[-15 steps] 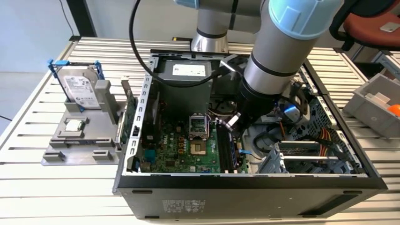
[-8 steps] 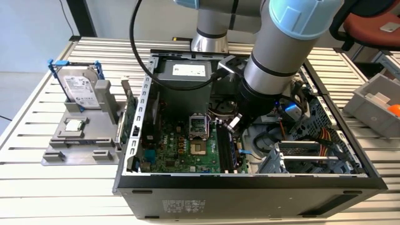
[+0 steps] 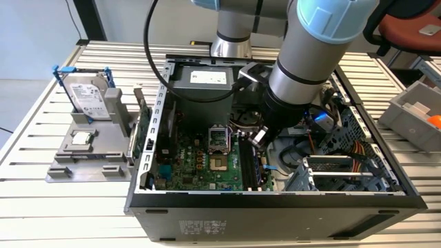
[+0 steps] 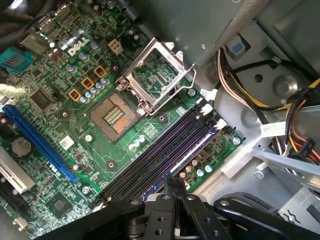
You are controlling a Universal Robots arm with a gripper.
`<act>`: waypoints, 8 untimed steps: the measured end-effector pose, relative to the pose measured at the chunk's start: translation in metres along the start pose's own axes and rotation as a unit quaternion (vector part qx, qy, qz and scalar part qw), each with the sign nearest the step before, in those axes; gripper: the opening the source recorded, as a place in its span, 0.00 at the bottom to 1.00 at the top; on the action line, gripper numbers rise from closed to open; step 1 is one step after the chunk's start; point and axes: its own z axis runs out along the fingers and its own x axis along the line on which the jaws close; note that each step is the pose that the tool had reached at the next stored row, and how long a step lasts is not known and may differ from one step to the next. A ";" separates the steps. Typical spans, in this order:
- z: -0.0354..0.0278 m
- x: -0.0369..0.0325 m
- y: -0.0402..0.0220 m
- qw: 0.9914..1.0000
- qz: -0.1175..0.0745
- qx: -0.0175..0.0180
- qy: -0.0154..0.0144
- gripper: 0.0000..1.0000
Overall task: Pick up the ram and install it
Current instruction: 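Press down the ram until it locks into place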
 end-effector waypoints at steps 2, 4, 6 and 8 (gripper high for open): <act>0.0001 0.0000 0.0000 1.000 -0.007 0.000 0.000 0.00; 0.0001 0.0000 0.0000 1.000 -0.014 0.000 0.001 0.00; 0.0003 0.0000 0.0000 1.000 -0.021 0.000 0.001 0.00; 0.0004 0.0000 0.0000 1.000 -0.028 0.000 0.002 0.00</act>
